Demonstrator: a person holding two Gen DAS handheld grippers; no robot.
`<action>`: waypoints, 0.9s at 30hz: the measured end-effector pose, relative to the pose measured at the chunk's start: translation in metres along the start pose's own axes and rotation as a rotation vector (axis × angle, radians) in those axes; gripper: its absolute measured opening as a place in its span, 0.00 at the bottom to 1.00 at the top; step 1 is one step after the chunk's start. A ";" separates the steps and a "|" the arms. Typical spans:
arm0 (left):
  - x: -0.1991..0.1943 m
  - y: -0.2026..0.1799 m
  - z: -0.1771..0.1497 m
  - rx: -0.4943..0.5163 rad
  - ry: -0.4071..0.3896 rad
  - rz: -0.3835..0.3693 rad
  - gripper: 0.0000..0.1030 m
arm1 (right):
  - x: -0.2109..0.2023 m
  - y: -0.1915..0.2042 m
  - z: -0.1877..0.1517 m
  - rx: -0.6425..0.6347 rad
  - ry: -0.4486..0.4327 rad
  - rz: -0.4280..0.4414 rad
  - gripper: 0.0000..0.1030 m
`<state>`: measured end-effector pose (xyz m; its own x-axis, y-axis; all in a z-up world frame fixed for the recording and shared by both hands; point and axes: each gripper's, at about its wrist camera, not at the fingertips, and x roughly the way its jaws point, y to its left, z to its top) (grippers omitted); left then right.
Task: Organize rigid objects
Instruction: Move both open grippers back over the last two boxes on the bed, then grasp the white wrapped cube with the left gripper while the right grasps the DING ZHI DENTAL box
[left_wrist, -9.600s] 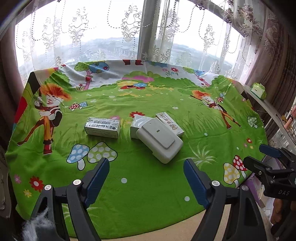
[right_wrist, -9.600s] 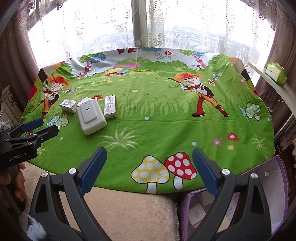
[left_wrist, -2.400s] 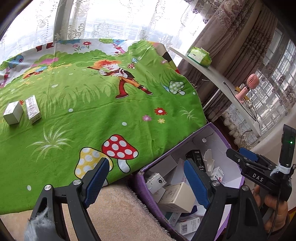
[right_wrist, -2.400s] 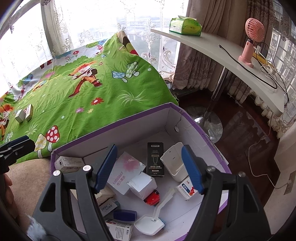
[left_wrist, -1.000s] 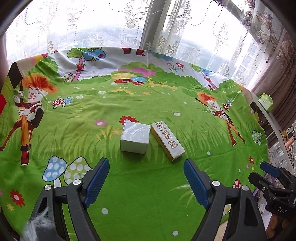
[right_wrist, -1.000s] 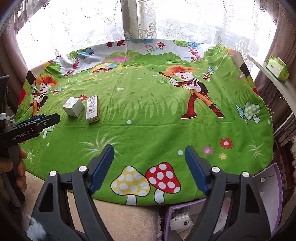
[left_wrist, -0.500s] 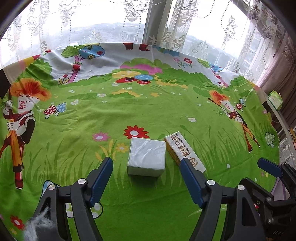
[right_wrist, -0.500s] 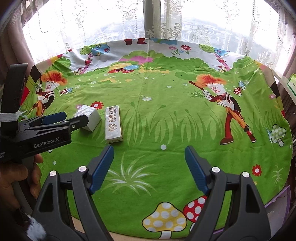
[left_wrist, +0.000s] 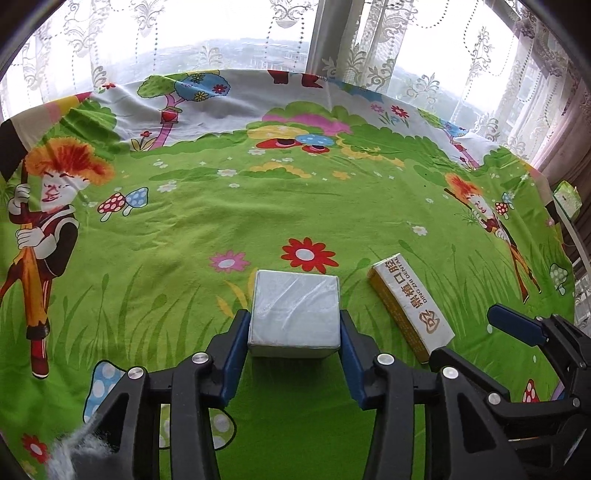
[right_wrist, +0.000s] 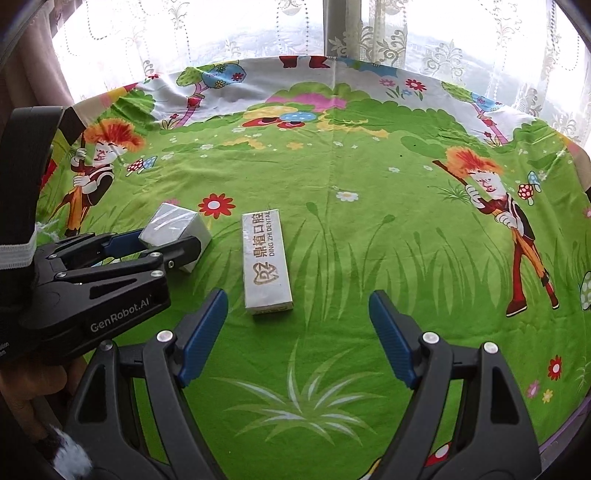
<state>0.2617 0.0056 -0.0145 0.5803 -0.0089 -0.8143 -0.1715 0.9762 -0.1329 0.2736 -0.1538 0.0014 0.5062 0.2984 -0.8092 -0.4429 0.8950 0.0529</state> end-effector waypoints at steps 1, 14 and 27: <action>-0.002 0.003 -0.001 -0.010 -0.002 0.009 0.46 | 0.003 0.002 0.001 -0.004 -0.001 0.001 0.79; -0.021 0.019 -0.026 -0.090 -0.031 0.049 0.45 | 0.035 0.021 0.008 -0.043 0.015 -0.035 0.61; -0.034 0.015 -0.044 -0.094 -0.031 0.060 0.45 | 0.021 0.025 -0.007 -0.048 0.020 -0.052 0.33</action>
<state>0.2044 0.0114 -0.0134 0.5906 0.0566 -0.8050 -0.2798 0.9500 -0.1385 0.2676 -0.1282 -0.0182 0.5149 0.2448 -0.8216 -0.4516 0.8920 -0.0172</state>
